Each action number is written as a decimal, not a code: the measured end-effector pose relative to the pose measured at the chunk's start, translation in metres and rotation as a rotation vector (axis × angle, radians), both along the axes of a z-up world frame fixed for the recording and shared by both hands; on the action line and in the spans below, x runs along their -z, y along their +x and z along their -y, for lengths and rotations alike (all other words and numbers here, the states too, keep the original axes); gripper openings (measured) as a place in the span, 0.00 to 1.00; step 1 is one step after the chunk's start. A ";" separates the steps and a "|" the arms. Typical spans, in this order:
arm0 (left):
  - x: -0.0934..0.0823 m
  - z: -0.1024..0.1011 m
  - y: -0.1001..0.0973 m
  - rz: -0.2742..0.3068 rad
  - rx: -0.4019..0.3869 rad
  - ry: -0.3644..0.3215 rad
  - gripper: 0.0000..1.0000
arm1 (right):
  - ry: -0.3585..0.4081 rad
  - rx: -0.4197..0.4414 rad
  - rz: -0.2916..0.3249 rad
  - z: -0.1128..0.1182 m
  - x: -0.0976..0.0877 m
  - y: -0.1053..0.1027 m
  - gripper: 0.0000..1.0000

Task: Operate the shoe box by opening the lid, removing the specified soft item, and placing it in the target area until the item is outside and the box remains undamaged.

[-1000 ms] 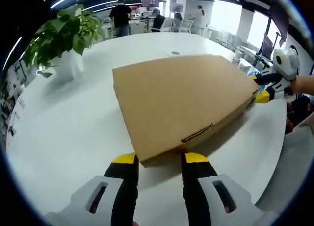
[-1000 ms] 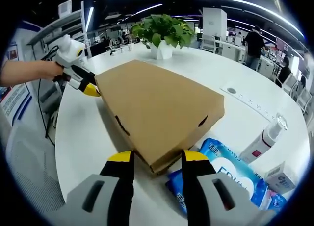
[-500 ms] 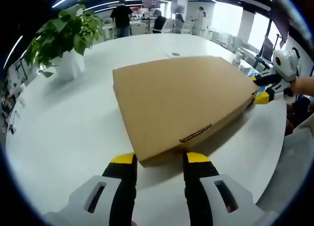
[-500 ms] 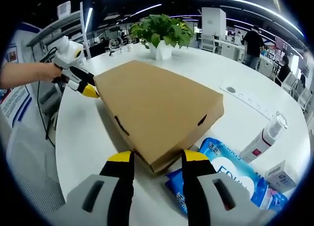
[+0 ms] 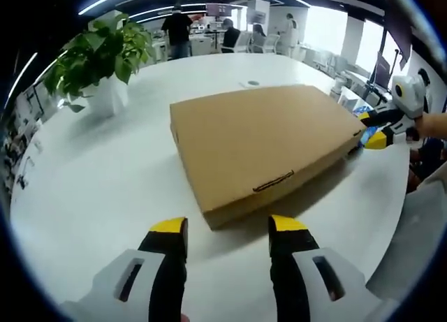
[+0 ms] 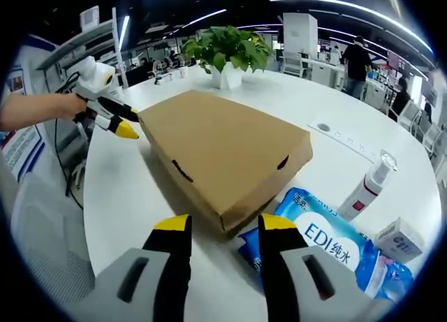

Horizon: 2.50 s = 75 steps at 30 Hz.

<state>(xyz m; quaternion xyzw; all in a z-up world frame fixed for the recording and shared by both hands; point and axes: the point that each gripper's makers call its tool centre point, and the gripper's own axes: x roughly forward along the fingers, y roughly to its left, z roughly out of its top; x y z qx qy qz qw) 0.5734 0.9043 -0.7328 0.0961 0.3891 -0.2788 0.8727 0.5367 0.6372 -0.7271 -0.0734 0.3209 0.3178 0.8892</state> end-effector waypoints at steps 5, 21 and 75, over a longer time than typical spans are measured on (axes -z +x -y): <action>-0.007 0.002 -0.017 0.017 0.004 -0.011 0.49 | -0.004 0.017 0.034 0.013 -0.008 -0.013 0.37; -0.046 0.021 -0.064 0.124 0.024 -0.087 0.59 | -0.016 0.124 0.102 0.068 -0.029 -0.061 0.48; -0.089 0.062 -0.156 0.244 0.104 -0.210 1.00 | -0.016 0.334 0.185 0.139 -0.068 -0.159 0.96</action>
